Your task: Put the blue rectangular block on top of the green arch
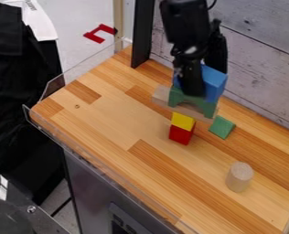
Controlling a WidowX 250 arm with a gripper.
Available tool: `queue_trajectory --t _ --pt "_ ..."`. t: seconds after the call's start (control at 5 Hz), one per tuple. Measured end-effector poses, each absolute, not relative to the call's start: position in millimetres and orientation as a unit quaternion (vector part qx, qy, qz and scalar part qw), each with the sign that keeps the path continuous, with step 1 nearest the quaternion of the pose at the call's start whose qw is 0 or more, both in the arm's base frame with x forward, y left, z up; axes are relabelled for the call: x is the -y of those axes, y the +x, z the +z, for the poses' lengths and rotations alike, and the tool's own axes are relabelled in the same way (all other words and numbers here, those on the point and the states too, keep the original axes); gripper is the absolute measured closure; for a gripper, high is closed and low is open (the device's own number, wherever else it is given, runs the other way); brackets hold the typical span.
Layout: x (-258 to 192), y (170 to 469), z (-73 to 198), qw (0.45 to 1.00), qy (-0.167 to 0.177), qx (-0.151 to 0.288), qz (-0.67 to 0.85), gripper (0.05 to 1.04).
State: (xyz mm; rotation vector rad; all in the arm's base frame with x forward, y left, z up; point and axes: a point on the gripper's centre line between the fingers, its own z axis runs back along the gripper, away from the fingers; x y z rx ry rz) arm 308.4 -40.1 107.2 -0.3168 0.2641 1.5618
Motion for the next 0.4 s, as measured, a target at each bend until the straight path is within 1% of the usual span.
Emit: queue_trajectory --t 0.2,0.4 --pt "30 318 139 0.727 -0.116 -0.086 0.671 0.084" --pt "27 318 162 0.755 -0.075 -0.073 0.648 0.084"
